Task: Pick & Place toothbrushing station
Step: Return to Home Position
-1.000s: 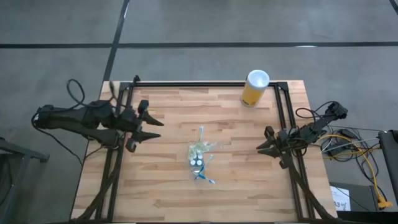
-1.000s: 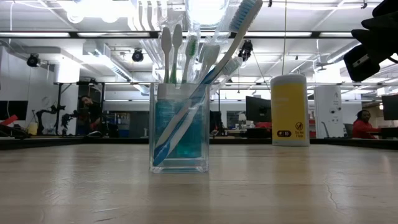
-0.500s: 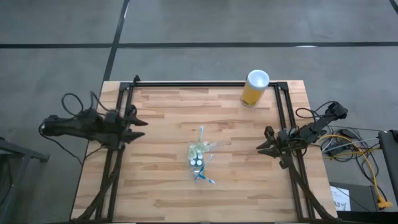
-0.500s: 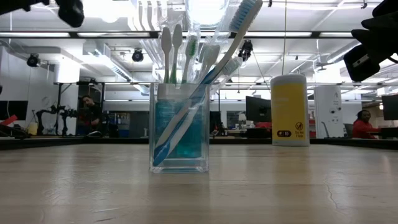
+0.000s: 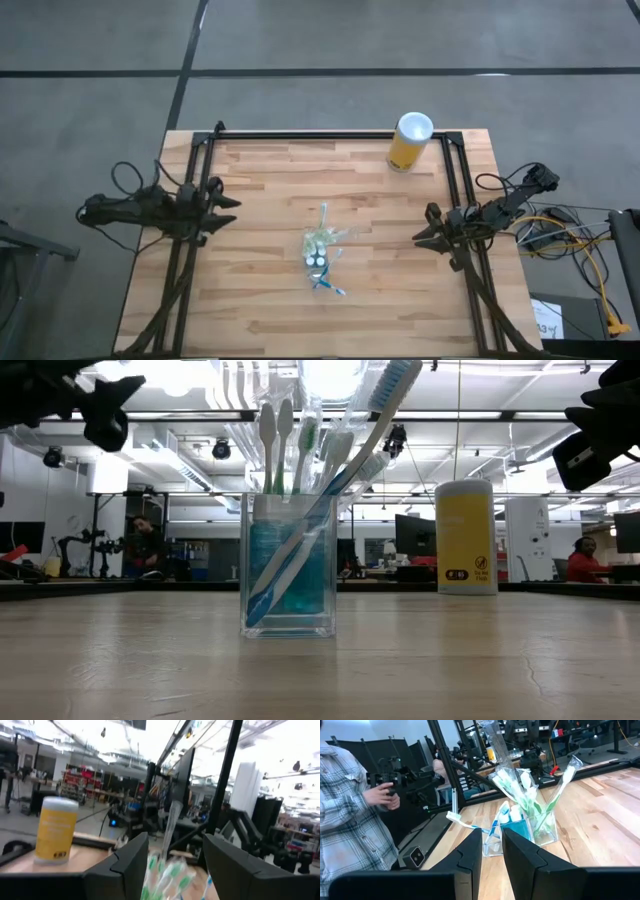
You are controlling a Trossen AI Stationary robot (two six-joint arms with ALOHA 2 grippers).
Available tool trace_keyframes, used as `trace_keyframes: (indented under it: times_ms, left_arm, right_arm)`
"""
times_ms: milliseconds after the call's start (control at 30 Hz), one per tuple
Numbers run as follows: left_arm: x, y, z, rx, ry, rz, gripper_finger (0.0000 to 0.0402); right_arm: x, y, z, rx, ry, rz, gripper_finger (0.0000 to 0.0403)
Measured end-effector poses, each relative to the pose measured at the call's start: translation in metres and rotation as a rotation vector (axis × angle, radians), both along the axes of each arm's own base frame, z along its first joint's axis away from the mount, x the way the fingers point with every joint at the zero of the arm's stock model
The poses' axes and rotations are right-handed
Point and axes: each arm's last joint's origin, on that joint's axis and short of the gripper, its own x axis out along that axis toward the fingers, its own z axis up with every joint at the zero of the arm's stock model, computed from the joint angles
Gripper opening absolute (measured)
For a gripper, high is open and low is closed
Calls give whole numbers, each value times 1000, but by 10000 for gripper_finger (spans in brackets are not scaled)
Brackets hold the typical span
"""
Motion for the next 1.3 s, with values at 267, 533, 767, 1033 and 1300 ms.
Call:
trace_keyframes:
  times_ms: [267, 533, 767, 1033, 1300]
  left_arm:
    - [5, 0, -21, -18, 54, 17, 195]
    - [10, -1, -38, -11, 102, 21, 195]
    - [12, 0, -49, -7, 168, 49, 195]
    - [12, 0, -54, 1, 216, 50, 195]
    - [12, 0, -54, 102, 215, 65, 195]
  right_arm:
    - [0, 0, 0, 0, 0, 0, 75]
    - [0, 0, 0, 0, 0, 0, 75]
    - [0, 0, 0, 0, 0, 0, 75]
    - [0, 0, 0, 0, 0, 0, 75]
    - [0, 0, 0, 0, 0, 0, 75]
